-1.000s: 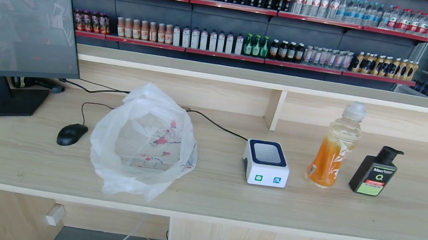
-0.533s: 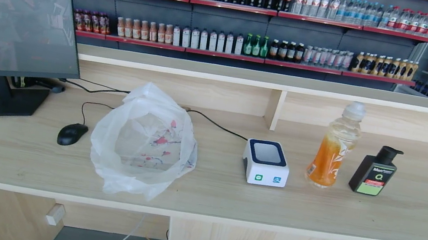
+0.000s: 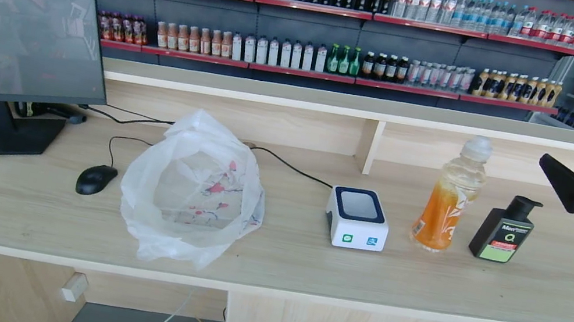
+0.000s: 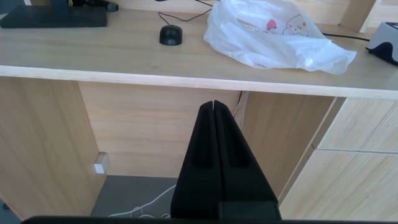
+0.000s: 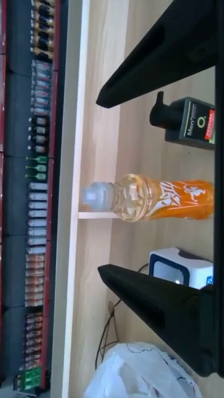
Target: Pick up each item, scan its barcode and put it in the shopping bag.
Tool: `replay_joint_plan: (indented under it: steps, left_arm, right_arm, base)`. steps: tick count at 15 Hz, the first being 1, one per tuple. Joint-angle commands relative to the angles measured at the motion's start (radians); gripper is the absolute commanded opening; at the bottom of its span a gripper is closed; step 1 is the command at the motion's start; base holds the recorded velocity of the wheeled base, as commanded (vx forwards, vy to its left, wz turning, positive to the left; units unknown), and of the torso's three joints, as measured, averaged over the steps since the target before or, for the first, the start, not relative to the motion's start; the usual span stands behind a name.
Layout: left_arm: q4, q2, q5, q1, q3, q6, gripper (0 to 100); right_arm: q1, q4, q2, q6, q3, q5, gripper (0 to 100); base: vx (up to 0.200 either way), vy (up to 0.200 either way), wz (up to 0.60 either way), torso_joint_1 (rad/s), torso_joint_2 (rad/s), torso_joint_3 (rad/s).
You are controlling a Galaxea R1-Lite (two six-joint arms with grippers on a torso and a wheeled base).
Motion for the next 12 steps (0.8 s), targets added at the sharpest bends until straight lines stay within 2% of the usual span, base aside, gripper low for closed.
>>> replay_joint_plan:
  steps: [1,4,5,7,12]
  left_arm:
    - [0.000,0.000,0.000,0.001,0.000,0.000,0]
    - [0.000,0.000,0.000,0.001,0.000,0.000,0]
    - [0.000,0.000,0.000,0.001,-0.001,0.000,0]
    - [0.000,0.000,0.000,0.001,0.000,0.000,0]
    - [0.000,0.000,0.000,0.000,-0.001,0.000,0]
  right_arm:
    - [0.052,-0.061,0.060,0.002,0.013,0.000,100]
    - [0.057,-0.373,0.247,-0.002,0.019,-0.010,100]
    - [0.067,-0.475,0.308,-0.007,0.012,-0.046,100]
    - [0.100,-0.475,0.323,-0.008,0.015,-0.083,100]
    - [0.107,-0.475,0.285,-0.030,0.147,-0.089,100]
  base:
    - [0.000,0.000,0.00,0.000,0.00,0.000]
    - [0.000,0.000,0.00,0.000,0.00,0.000]
    - [0.000,0.000,0.00,0.000,0.00,0.000]
    - [0.000,0.000,0.00,0.000,0.00,0.000]
    - [0.000,0.000,0.00,0.000,0.00,0.000]
